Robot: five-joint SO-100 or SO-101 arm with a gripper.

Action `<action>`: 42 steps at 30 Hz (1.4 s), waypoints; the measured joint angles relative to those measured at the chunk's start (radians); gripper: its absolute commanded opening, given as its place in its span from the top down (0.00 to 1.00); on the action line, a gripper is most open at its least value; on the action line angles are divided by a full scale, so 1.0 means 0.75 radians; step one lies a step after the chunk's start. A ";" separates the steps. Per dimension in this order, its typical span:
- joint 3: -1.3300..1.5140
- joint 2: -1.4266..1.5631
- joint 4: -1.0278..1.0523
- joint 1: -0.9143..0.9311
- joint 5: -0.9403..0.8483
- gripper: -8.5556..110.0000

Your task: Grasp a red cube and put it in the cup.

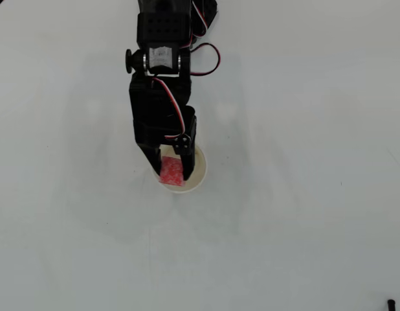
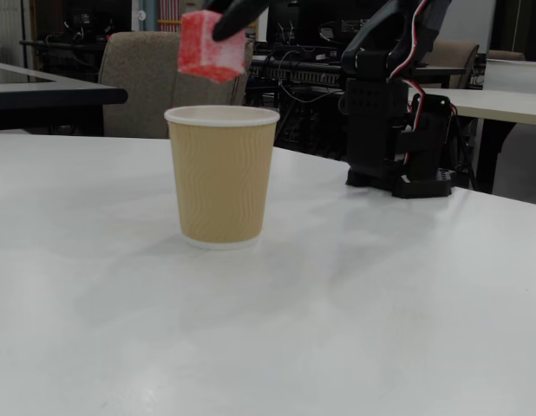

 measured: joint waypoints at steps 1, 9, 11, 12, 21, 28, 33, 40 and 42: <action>0.000 0.000 0.000 0.006 0.000 0.85; 0.018 0.000 0.000 0.014 0.000 0.72; 0.018 0.000 0.000 0.022 0.000 0.72; 0.018 0.000 0.000 0.027 0.000 0.72; 0.018 0.002 0.000 0.029 0.000 0.72; 0.061 0.074 0.000 0.102 0.078 0.77; 0.065 0.096 -0.004 0.160 0.182 0.83; 0.123 0.096 -0.033 0.241 0.350 0.90; 0.145 0.096 -0.037 0.284 0.407 0.91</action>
